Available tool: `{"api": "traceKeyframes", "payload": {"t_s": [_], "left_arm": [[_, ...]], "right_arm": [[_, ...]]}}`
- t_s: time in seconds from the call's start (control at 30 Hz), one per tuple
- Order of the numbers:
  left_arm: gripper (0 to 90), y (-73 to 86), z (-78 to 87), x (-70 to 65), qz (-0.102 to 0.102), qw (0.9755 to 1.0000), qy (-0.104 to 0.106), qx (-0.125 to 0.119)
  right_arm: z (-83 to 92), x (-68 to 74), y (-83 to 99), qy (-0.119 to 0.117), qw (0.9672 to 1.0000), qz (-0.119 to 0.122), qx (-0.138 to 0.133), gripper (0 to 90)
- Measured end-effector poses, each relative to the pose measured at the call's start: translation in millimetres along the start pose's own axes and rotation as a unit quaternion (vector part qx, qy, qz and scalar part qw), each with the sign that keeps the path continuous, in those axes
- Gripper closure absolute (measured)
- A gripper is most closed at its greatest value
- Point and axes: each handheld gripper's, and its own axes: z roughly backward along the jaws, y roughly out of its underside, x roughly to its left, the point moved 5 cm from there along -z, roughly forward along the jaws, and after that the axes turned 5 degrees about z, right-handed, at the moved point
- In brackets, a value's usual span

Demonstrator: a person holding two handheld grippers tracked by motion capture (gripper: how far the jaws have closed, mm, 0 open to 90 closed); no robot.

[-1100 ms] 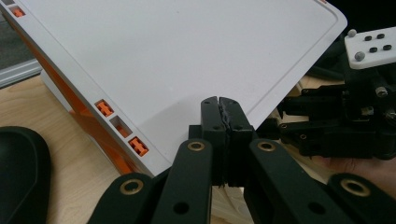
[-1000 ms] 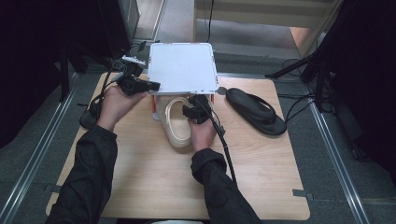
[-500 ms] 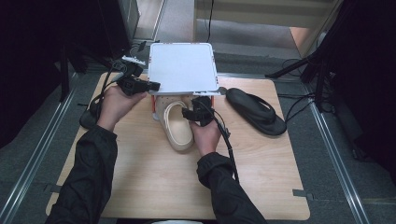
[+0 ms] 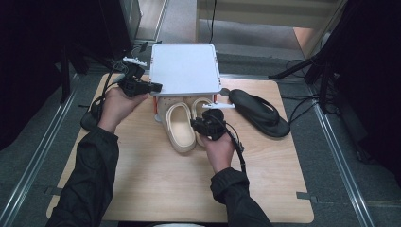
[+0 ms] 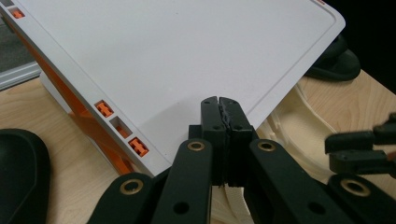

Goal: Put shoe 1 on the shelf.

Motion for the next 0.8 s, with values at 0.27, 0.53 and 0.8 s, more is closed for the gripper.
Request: {"api": "traceKeyframes", "payload": {"t_s": [0.27, 0.53, 0.8], "left_arm": [[90.0, 0.3, 0.5, 0.8, 0.0, 1.0, 0.002, 0.001], [90.0, 0.4, 0.6, 0.8, 0.002, 1.0, 0.001, -0.002], [90.0, 0.7, 1.3, 1.0, 0.002, 1.0, -0.001, -0.001]], "right_arm": [[9.0, 13.8, 27.2, -0.025, 0.9996, 0.016, 0.003, 90.0], [8.8, 31.2, 52.4, -0.044, 0.9987, 0.024, 0.007, 90.0], [2.0, 35.8, 77.8, -0.052, 0.998, 0.022, 0.029, 90.0]]}}
